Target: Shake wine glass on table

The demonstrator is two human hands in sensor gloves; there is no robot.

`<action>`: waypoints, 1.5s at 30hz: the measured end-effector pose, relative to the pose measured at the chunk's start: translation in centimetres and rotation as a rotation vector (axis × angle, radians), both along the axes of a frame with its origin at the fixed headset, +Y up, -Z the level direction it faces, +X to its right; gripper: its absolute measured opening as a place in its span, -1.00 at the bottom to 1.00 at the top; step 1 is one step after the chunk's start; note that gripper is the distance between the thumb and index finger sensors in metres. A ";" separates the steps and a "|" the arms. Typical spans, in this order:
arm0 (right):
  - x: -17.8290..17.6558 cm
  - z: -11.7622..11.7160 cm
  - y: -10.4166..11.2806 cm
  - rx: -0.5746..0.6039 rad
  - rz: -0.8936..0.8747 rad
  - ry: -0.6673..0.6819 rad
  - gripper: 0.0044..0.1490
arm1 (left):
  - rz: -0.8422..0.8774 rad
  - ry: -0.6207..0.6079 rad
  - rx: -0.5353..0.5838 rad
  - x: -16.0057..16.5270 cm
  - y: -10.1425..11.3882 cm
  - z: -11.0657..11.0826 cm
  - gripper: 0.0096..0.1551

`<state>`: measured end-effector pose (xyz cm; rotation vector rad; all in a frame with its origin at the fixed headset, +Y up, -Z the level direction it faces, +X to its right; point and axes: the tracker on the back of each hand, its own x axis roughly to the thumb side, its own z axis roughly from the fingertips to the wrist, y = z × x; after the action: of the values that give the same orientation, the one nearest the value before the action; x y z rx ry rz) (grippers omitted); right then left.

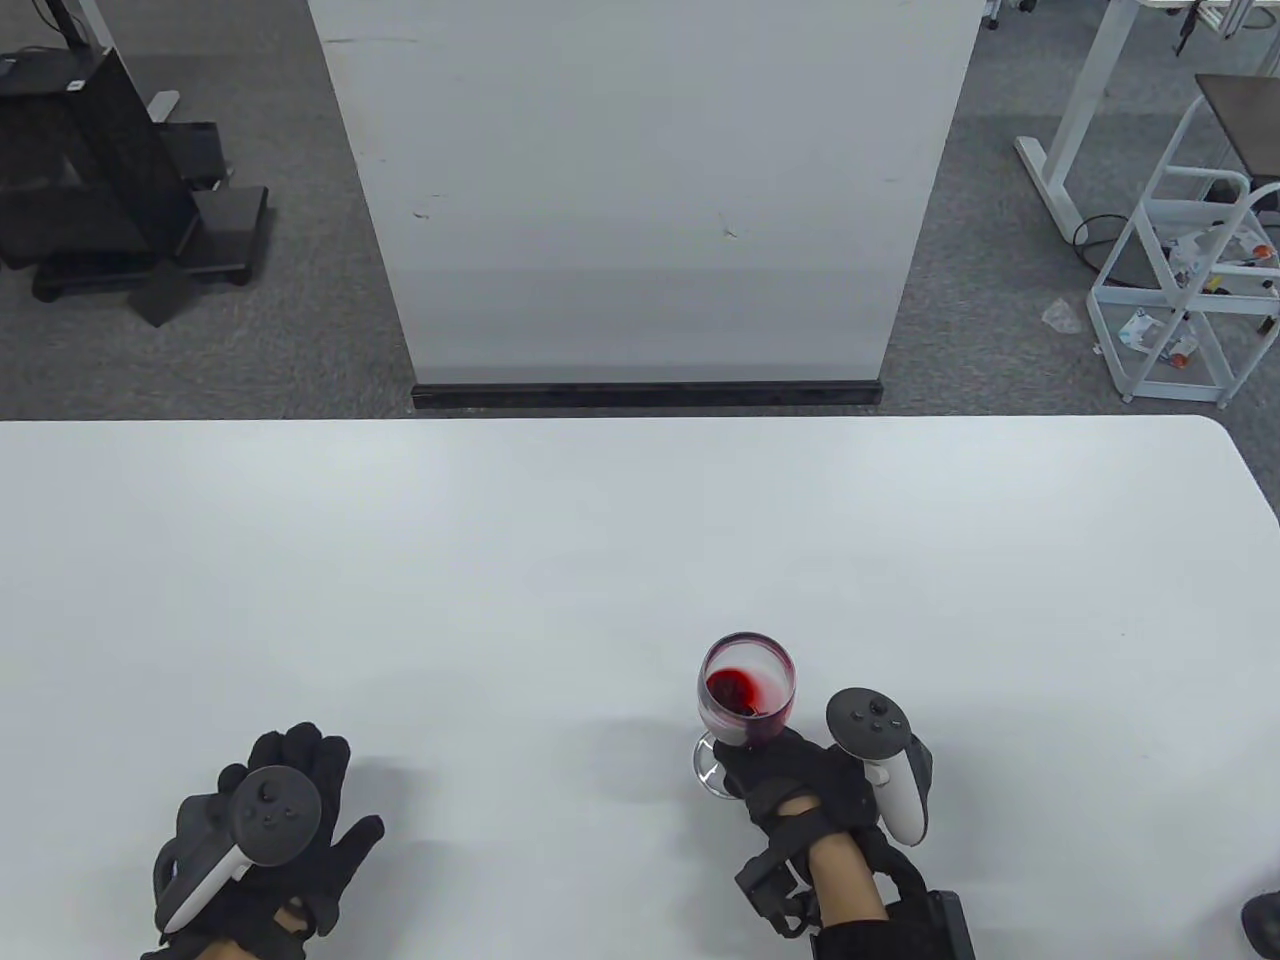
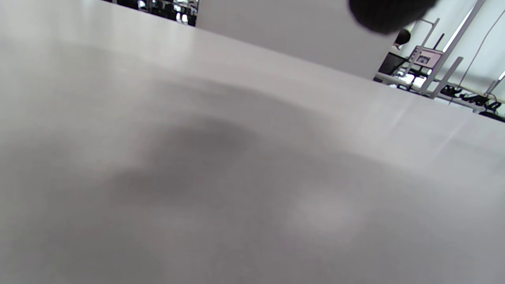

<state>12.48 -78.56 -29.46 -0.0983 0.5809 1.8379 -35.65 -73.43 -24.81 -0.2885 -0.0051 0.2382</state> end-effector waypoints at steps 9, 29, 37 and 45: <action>0.1 0.1 -0.1 -0.004 -0.022 -0.008 -0.27 | 0.012 -0.003 -0.015 -0.1 0.0 -0.2 -0.05; 0.2 -0.1 -0.4 -0.004 -0.063 -0.056 -0.25 | 0.007 -0.013 -0.029 0.1 -0.2 -0.2 -0.05; 0.5 -0.1 -0.3 0.001 -0.042 -0.027 -0.27 | 0.009 -0.019 -0.034 0.1 -0.3 -0.2 -0.05; 0.6 -0.2 -0.1 -0.027 -0.061 0.028 -0.25 | 0.016 -0.027 -0.025 0.2 -0.3 -0.1 -0.04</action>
<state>13.05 -78.71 -29.62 -0.0729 0.6220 1.7750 -35.45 -73.72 -24.93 -0.3168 -0.0314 0.2500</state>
